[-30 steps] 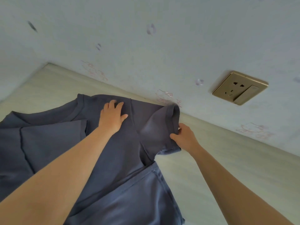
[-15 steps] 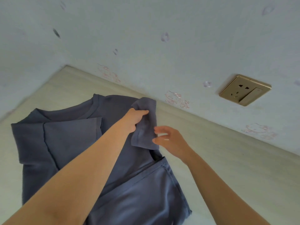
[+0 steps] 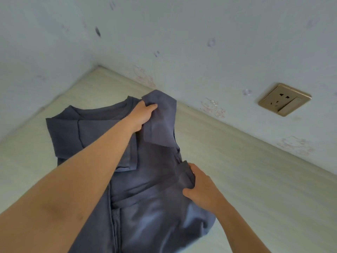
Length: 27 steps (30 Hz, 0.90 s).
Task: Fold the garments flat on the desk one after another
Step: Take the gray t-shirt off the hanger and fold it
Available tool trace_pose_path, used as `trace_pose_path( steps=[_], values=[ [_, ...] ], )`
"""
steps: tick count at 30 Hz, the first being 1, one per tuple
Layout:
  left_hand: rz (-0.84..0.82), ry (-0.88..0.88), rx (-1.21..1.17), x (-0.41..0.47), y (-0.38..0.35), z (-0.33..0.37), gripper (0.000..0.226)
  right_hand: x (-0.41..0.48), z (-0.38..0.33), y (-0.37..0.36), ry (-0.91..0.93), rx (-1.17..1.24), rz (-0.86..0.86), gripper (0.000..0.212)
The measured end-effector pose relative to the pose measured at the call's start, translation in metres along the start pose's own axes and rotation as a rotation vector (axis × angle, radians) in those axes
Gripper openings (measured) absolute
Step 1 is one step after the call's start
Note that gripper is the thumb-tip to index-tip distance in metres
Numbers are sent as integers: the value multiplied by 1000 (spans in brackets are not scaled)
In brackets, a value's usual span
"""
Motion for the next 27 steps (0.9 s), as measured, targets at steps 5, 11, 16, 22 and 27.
trace_pose_path(
  steps=[5, 11, 16, 22, 27],
  values=[
    [133, -84, 120, -30, 91, 19, 37, -47, -65, -41, 230, -35, -161, 75],
    [200, 272, 80, -78, 189, -73, 39, -39, -81, -133, 241, -309, -215, 70],
    [217, 289, 56, -92, 197, -100, 56, -27, -50, -138, 192, -297, -17, 57],
    [299, 165, 456, -87, 187, -107, 79, -34, -41, -161, 316, -305, 19, 47],
    [423, -183, 751, -130, 161, -117, 70, -20, -38, -157, 291, -92, 52, 35]
  ],
)
Point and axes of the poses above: each hand's wrist, its own x-axis towards the middle knuckle, its own y-axis out of the back of the hand, z = x × y, the point moved 1 cm from there along x, towards the middle knuckle, and after that the axes turned 10 degrees about -y, right-handed, at the moved point
